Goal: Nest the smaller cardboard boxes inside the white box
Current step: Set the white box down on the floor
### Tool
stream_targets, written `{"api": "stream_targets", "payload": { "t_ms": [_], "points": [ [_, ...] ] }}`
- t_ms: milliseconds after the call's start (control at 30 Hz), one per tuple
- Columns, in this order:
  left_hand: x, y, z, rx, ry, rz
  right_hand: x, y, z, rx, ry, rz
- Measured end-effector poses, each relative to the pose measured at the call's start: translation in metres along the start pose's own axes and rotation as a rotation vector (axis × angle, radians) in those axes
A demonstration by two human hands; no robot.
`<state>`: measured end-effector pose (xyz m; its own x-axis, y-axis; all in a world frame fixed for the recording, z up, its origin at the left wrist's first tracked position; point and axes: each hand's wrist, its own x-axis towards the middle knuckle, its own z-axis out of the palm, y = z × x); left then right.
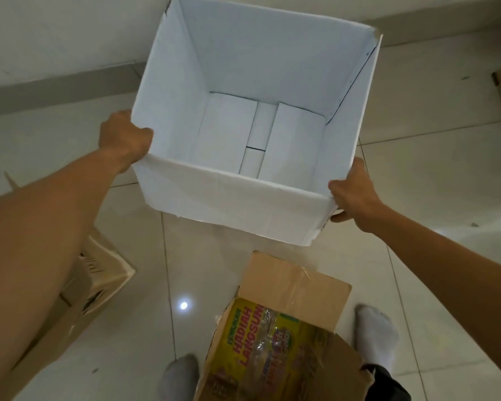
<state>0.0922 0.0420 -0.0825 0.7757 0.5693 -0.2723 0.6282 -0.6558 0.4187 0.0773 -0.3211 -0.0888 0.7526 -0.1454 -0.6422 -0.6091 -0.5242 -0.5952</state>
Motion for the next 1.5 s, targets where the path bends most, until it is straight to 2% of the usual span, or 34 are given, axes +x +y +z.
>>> {"api": "stream_targets", "payload": {
  "t_ms": [200,767,1133,1300,1400,1500],
  "points": [
    [-0.008,-0.007,0.014,0.149,0.041,-0.06,0.027,-0.004,-0.01,-0.058,0.042,-0.087],
    [-0.021,0.004,0.038,-0.125,0.119,-0.117,0.11,-0.074,-0.058,-0.288,-0.003,-0.19],
    [-0.02,0.011,0.036,-0.12,0.135,-0.172,0.106,-0.072,-0.057,-0.352,0.024,-0.197],
    [-0.032,0.013,0.025,-0.073,0.094,-0.217,0.097,-0.076,-0.064,-0.386,-0.024,-0.155],
    [-0.05,0.015,0.017,-0.094,0.103,-0.252,0.077,-0.078,-0.063,-0.435,0.129,-0.312],
    [-0.077,0.014,0.006,-0.075,0.168,-0.196,0.034,-0.086,-0.048,-0.565,0.284,-0.543]
  ]
}}
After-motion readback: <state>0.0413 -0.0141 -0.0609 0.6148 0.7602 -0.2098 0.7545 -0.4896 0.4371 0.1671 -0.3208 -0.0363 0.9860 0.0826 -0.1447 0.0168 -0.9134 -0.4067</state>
